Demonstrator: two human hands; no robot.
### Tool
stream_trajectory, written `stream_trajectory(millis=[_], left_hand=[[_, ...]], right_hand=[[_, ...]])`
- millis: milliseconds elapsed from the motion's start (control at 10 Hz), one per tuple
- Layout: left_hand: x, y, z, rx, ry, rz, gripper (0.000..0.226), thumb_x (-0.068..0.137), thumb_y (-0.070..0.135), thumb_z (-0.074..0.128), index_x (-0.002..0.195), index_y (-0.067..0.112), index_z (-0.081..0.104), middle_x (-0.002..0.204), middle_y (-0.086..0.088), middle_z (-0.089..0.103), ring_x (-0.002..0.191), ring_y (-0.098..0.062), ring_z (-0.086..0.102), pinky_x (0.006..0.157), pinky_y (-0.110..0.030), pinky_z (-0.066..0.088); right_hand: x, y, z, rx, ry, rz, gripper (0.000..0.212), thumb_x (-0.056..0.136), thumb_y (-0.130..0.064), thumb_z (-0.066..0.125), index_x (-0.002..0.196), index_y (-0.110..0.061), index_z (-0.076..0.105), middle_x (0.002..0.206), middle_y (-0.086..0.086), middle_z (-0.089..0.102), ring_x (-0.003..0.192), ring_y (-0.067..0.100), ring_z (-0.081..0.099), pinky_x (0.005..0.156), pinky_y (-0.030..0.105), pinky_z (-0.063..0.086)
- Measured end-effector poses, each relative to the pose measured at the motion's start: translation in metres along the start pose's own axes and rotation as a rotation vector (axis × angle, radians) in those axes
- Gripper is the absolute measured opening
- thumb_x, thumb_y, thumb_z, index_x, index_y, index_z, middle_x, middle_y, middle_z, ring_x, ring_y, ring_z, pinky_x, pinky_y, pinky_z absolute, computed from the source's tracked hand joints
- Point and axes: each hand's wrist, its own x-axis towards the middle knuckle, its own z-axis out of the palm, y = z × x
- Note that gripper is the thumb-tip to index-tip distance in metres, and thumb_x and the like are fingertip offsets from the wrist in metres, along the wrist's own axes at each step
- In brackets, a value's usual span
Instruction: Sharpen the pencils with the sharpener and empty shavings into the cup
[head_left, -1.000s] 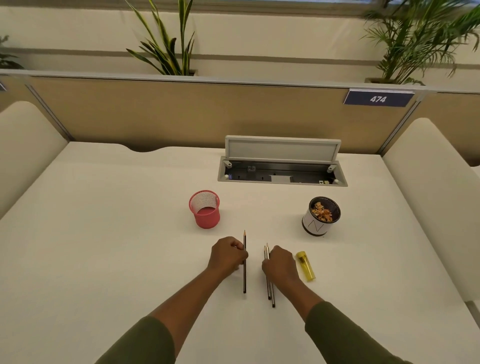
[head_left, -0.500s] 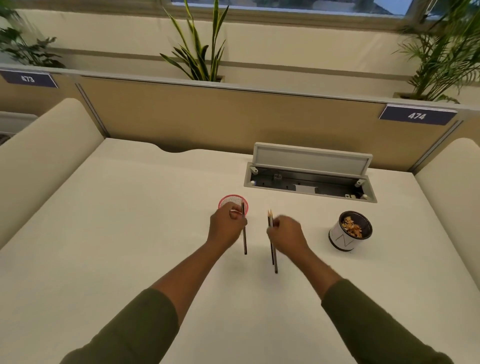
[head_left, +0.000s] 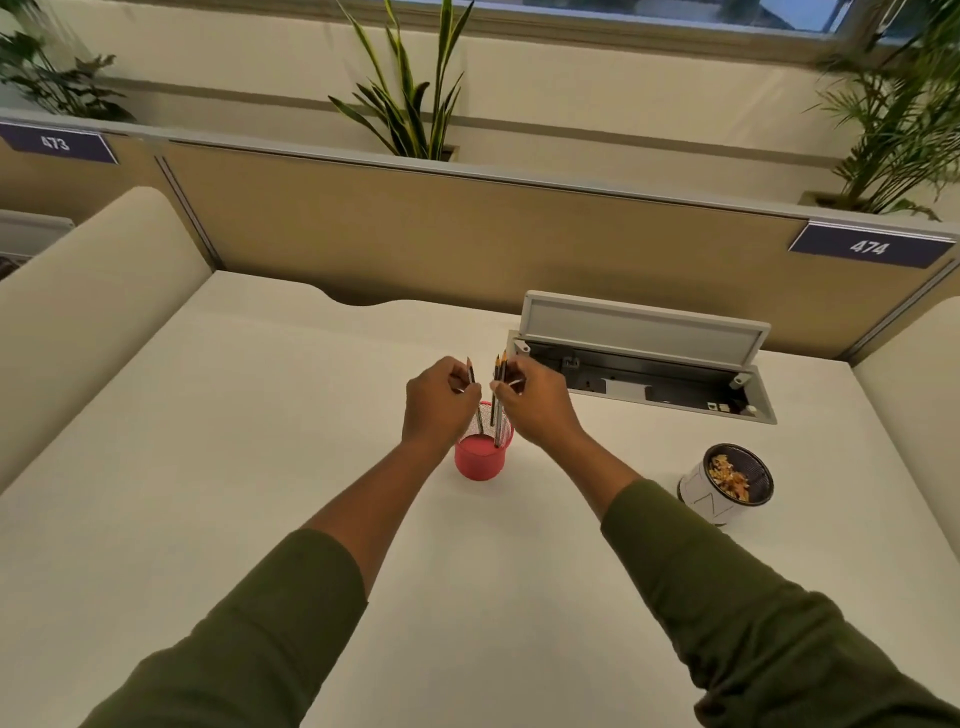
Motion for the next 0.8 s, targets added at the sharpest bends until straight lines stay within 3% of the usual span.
stream_trajectory(millis=[200, 500, 800], left_hand=[[-0.001, -0.028, 0.019, 0.044, -0.053, -0.097, 0.017, 0.081, 0.02, 0.07, 0.095, 0.011, 0.07, 0.099, -0.004, 0.07, 0.087, -0.016, 0.062, 0.073, -0.023, 0.041], [0.011, -0.043, 0.035, 0.073, -0.076, -0.145, 0.015, 0.078, 0.018, 0.069, 0.092, 0.012, 0.071, 0.101, -0.004, 0.067, 0.091, -0.021, 0.063, 0.072, -0.028, 0.047], [0.009, -0.045, 0.025, 0.062, -0.057, -0.122, 0.024, 0.075, 0.019, 0.076, 0.096, 0.017, 0.064, 0.102, -0.001, 0.066, 0.09, -0.018, 0.061, 0.071, -0.027, 0.046]], right_hand=[[-0.001, 0.027, 0.029, -0.091, -0.07, 0.059, 0.019, 0.089, -0.024, 0.067, 0.105, -0.014, 0.068, 0.1, 0.002, 0.071, 0.083, 0.011, 0.059, 0.073, 0.02, 0.042], [0.01, 0.043, 0.046, -0.171, -0.074, 0.084, 0.018, 0.087, -0.019, 0.066, 0.104, -0.012, 0.07, 0.098, 0.005, 0.072, 0.087, 0.02, 0.066, 0.078, 0.032, 0.054], [0.008, 0.044, 0.034, -0.161, -0.057, 0.107, 0.025, 0.087, -0.017, 0.066, 0.112, -0.011, 0.068, 0.105, 0.006, 0.071, 0.093, 0.018, 0.064, 0.082, 0.029, 0.052]])
